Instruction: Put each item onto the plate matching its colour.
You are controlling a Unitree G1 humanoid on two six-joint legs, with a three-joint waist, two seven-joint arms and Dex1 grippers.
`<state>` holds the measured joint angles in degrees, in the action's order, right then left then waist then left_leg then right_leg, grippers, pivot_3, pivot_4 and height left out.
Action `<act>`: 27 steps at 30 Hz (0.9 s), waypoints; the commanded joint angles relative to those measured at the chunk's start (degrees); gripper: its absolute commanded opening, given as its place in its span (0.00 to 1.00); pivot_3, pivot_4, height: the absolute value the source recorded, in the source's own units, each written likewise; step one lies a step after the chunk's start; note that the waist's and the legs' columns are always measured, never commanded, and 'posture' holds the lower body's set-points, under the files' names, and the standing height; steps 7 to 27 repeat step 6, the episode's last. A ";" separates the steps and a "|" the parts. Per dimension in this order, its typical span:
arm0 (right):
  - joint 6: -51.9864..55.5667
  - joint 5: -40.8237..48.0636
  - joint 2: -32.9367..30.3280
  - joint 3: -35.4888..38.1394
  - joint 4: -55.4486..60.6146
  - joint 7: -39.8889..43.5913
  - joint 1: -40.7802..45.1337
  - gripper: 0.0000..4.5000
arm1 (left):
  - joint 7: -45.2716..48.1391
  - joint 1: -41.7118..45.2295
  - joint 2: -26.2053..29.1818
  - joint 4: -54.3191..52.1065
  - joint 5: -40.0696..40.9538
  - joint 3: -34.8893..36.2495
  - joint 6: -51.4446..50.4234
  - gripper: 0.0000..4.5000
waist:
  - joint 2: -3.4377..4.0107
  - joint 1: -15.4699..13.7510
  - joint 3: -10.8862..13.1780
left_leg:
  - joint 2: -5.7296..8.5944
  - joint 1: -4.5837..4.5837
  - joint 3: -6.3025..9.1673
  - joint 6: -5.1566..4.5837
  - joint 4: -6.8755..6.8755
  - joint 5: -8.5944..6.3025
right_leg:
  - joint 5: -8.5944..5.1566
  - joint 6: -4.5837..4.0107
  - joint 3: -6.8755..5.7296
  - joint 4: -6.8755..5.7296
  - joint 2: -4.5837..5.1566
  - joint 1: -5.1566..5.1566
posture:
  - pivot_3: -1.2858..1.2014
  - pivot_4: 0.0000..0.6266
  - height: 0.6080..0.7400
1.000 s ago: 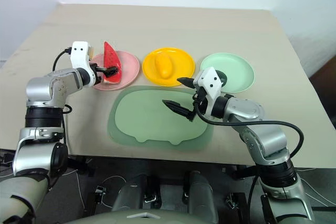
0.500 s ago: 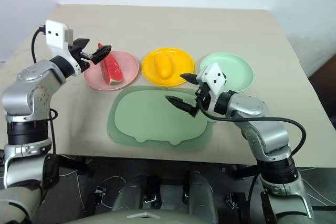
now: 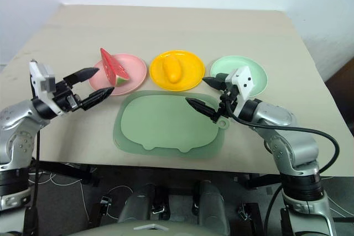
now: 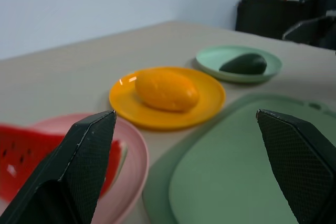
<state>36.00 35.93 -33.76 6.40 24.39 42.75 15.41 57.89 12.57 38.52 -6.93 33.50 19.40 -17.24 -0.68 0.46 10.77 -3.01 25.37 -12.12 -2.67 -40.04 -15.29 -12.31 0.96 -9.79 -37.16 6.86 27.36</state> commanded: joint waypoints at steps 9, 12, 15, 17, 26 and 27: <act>-0.53 2.94 -3.61 5.29 2.24 1.91 -3.59 1.00 | 2.61 -1.32 0.53 3.19 -5.74 -1.21 12.04 1.00 | 0.00 0.19 0.00 | 0.02 0.00 -0.02 -0.05 0.01 -0.03 | 0.01 -0.03 0.01 0.10 0.03 -0.03 | 0.52 0.24 0.67; -0.53 2.94 -3.61 5.29 2.24 1.91 -3.59 1.00 | 2.61 -1.32 0.53 3.19 -5.74 -1.21 12.04 1.00 | 0.00 0.19 0.00 | 0.02 0.00 -0.02 -0.05 0.01 -0.03 | 0.01 -0.03 0.01 0.10 0.03 -0.03 | 0.52 0.24 0.67; -0.53 2.94 -3.61 5.29 2.24 1.91 -3.59 1.00 | 2.61 -1.32 0.53 3.19 -5.74 -1.21 12.04 1.00 | 0.00 0.19 0.00 | 0.02 0.00 -0.02 -0.05 0.01 -0.03 | 0.01 -0.03 0.01 0.10 0.03 -0.03 | 0.52 0.24 0.67; -0.53 2.94 -3.61 5.29 2.24 1.91 -3.59 1.00 | 2.61 -1.32 0.53 3.19 -5.74 -1.21 12.04 1.00 | 0.00 0.19 0.00 | 0.02 0.00 -0.02 -0.05 0.01 -0.03 | 0.01 -0.03 0.01 0.10 0.03 -0.03 | 0.52 0.24 0.67; -0.53 2.94 -3.61 5.29 2.24 1.91 -3.59 1.00 | 2.61 -1.32 0.53 3.19 -5.74 -1.21 12.04 1.00 | 0.00 0.19 0.00 | 0.02 0.00 -0.02 -0.05 0.01 -0.03 | 0.01 -0.03 0.01 0.10 0.03 -0.03 | 0.52 0.24 0.67; -0.53 2.94 -3.61 5.29 2.24 1.91 -3.59 1.00 | 2.61 -1.32 0.53 3.19 -5.74 -1.21 12.04 1.00 | 0.00 0.19 0.00 | 0.02 0.00 -0.02 -0.05 0.01 -0.03 | 0.01 -0.03 0.01 0.10 0.03 -0.03 | 0.52 0.24 0.67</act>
